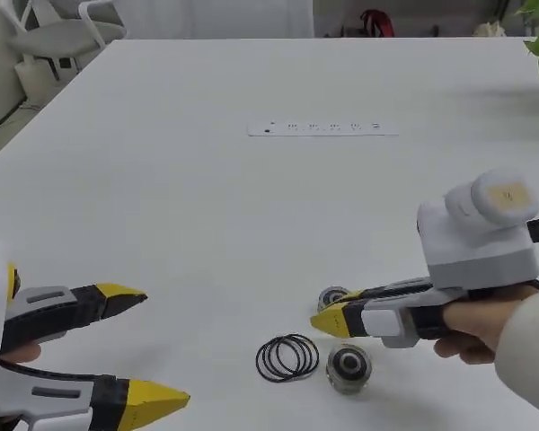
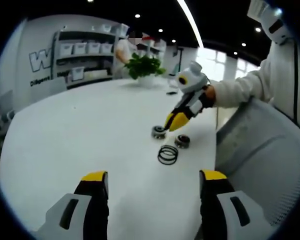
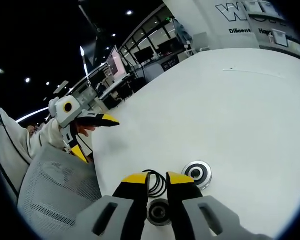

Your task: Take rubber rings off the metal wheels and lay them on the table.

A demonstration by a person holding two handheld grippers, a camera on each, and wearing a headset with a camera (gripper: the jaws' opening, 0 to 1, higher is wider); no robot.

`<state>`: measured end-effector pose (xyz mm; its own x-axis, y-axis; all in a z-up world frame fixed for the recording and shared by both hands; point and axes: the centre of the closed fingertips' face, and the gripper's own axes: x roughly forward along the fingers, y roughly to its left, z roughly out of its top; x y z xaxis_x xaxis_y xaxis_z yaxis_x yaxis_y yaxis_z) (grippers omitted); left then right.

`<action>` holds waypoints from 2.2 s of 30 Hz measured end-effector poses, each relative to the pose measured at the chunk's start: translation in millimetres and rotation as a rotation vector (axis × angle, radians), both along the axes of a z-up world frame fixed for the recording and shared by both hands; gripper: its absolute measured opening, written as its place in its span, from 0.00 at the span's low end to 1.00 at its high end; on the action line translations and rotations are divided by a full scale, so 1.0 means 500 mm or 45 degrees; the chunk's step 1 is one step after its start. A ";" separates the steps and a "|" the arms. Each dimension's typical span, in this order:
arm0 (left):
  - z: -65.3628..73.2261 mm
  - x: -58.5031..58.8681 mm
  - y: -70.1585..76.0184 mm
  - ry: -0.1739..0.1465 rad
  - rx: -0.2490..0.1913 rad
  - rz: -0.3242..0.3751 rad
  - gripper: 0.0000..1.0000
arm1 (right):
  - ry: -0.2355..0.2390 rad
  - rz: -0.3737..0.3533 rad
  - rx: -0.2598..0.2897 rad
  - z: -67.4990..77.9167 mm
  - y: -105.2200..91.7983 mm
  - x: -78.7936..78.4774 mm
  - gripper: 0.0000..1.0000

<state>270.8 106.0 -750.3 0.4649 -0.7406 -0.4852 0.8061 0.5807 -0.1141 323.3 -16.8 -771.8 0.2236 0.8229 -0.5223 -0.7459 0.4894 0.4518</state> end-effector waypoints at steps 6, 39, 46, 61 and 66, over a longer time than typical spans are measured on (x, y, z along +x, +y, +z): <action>0.012 0.003 0.004 -0.016 -0.008 0.013 0.78 | -0.107 0.044 -0.001 0.028 -0.004 -0.002 0.22; 0.047 -0.063 0.045 -0.052 -0.043 0.150 0.93 | -0.414 0.031 0.167 0.193 -0.126 -0.067 0.68; 0.018 -0.086 0.051 -0.010 -0.026 0.170 1.00 | -0.401 -0.024 0.193 0.159 -0.152 -0.087 0.73; 0.004 -0.083 0.036 0.020 -0.041 0.182 1.00 | -0.311 -0.091 0.138 0.067 -0.175 -0.129 0.89; 0.001 -0.084 0.029 0.027 -0.044 0.174 1.00 | -0.282 -0.078 0.112 0.052 -0.177 -0.141 0.90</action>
<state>228.7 120.3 -749.7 0.5522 -0.6877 -0.4713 0.7169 0.6802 -0.1525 253.0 -105.2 -745.8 0.3754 0.8444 -0.3821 -0.8019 0.5027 0.3230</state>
